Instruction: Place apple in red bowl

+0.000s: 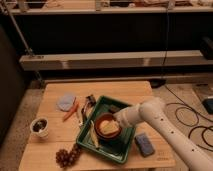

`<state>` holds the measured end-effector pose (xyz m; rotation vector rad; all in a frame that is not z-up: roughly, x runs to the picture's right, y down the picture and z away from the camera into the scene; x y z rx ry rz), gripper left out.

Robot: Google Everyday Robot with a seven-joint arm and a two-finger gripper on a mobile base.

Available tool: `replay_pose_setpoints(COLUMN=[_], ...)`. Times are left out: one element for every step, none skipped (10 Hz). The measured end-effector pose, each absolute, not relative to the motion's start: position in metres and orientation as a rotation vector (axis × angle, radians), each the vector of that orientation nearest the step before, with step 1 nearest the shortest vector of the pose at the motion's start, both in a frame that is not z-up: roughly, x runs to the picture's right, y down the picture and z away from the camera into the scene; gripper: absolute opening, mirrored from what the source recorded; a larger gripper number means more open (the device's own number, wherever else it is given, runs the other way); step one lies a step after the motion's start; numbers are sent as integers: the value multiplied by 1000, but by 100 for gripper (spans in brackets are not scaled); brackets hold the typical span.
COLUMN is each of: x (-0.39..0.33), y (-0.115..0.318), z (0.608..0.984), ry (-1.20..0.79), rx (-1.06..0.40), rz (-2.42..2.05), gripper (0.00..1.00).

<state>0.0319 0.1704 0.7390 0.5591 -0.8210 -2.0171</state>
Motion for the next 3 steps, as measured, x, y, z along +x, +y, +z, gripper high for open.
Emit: replay_pose_setpoints(x=[32, 31, 30], y=[170, 170, 170], z=[739, 739, 739], ry=[-820, -822, -823], rx=[559, 560, 561], rz=[-2017, -2018, -2019], gripper=[80, 80, 80])
